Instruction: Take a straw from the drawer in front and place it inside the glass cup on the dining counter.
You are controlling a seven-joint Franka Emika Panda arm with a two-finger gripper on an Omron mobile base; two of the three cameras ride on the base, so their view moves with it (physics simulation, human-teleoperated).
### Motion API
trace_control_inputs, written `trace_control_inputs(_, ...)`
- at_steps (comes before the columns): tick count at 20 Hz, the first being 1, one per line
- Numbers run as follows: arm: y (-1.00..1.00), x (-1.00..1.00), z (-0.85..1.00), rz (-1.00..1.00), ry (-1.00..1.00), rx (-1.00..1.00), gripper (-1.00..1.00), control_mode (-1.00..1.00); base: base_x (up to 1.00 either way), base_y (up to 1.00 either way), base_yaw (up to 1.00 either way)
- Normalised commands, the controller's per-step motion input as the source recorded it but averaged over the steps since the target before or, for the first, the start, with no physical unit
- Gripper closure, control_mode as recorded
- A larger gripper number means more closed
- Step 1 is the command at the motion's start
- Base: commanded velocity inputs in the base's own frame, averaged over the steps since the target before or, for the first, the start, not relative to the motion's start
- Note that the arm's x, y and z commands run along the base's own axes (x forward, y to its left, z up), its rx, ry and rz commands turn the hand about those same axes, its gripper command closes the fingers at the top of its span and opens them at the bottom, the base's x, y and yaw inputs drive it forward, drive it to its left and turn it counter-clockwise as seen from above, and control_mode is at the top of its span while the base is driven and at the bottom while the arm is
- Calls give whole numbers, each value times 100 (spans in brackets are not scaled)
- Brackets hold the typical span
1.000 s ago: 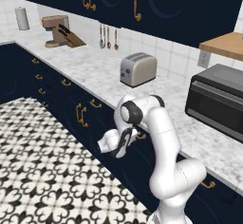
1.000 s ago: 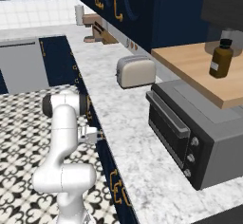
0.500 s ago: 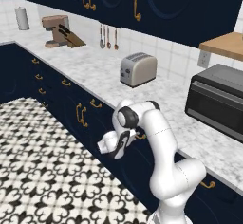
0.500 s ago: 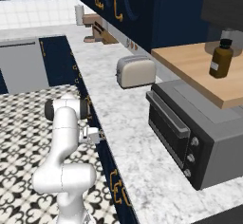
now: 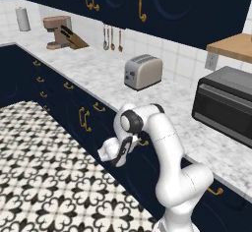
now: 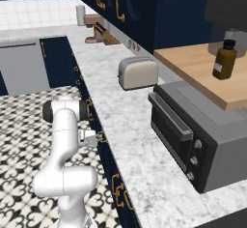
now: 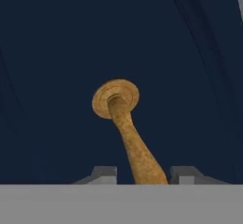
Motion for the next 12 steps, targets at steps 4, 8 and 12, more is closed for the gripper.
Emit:
trace_control_inputs(4,95,-16,0,7,2,0,100,-100,0,0,0)
trace_control_inputs(8,100,-25,0,7,1,0,100,-100,0,0,0)
trace_control_inputs(12,100,-34,0,9,5,0,100,-100,0,0,0)
